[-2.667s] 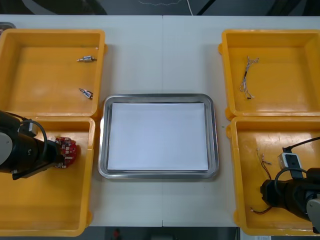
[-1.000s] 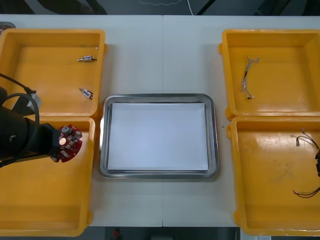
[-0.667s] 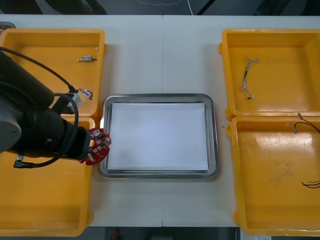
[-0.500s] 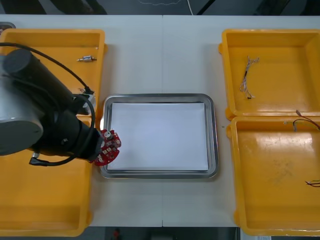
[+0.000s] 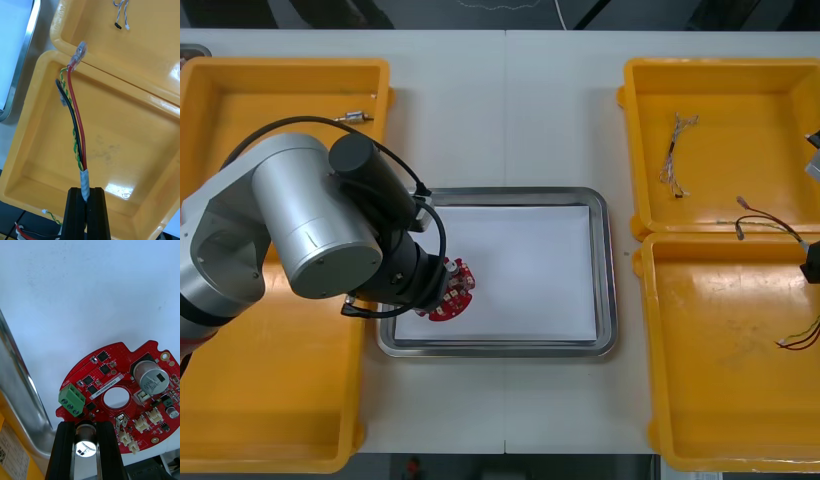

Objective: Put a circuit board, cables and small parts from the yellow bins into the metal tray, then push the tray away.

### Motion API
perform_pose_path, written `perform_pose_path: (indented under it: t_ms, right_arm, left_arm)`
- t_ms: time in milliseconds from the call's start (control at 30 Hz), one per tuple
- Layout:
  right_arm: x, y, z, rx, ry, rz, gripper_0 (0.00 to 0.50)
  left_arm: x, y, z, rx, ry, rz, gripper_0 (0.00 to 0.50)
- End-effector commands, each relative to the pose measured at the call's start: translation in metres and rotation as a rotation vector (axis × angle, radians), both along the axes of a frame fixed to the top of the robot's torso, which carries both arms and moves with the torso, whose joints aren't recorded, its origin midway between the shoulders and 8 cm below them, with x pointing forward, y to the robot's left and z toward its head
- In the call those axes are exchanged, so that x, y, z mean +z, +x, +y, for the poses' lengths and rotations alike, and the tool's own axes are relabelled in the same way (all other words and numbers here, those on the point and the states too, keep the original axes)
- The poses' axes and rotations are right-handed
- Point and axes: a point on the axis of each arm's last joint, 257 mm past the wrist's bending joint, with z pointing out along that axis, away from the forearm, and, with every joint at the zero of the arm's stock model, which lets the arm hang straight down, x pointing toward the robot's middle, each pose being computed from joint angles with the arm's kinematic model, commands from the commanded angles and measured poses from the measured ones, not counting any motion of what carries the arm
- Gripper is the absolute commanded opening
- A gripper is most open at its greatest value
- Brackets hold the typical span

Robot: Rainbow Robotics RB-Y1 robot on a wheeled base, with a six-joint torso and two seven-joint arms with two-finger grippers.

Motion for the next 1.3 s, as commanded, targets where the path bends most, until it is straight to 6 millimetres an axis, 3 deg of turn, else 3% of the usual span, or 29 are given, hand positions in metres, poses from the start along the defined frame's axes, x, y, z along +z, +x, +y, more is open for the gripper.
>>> perform_pose_path:
  t_ms: [33,467,533,567,600,700,767,1033,1300]
  right_arm:
    - [0.012,0.001,0.003,0.073,-0.062,-0.025,0.000]
    - [0.011,-0.001,0.005,0.100,-0.067,-0.020,0.000]
    - [0.011,0.000,0.005,0.099,-0.069,-0.022,0.000]
    - [0.011,-0.001,0.004,0.098,-0.070,-0.022,0.000]
    - [0.011,-0.001,0.004,0.099,-0.070,-0.022,0.000]
    - [0.011,0.000,0.004,0.100,-0.072,-0.023,0.000]
    - [0.012,0.000,0.004,0.099,-0.073,-0.025,0.000]
    - [0.012,0.000,0.003,0.096,-0.074,-0.026,0.000]
    - [0.016,0.000,0.018,0.157,-0.067,-0.023,0.000]
  left_arm:
    - [0.003,0.016,-0.014,-0.021,-0.013,-0.043,0.002]
    - [-0.016,0.023,-0.006,-0.039,0.031,-0.051,0.007]
    - [-0.017,0.022,-0.006,-0.043,0.035,-0.051,0.068]
    - [-0.018,0.022,-0.006,-0.045,0.034,-0.050,0.134]
    - [-0.019,0.022,-0.005,-0.044,0.036,-0.050,0.247]
    - [-0.020,0.021,-0.004,-0.045,0.043,-0.051,0.417]
    - [-0.019,0.022,-0.005,-0.046,0.040,-0.053,0.490]
    - [0.000,0.024,-0.007,-0.022,0.009,-0.061,0.500]
    - [0.052,0.021,-0.005,0.033,-0.021,-0.066,0.500]
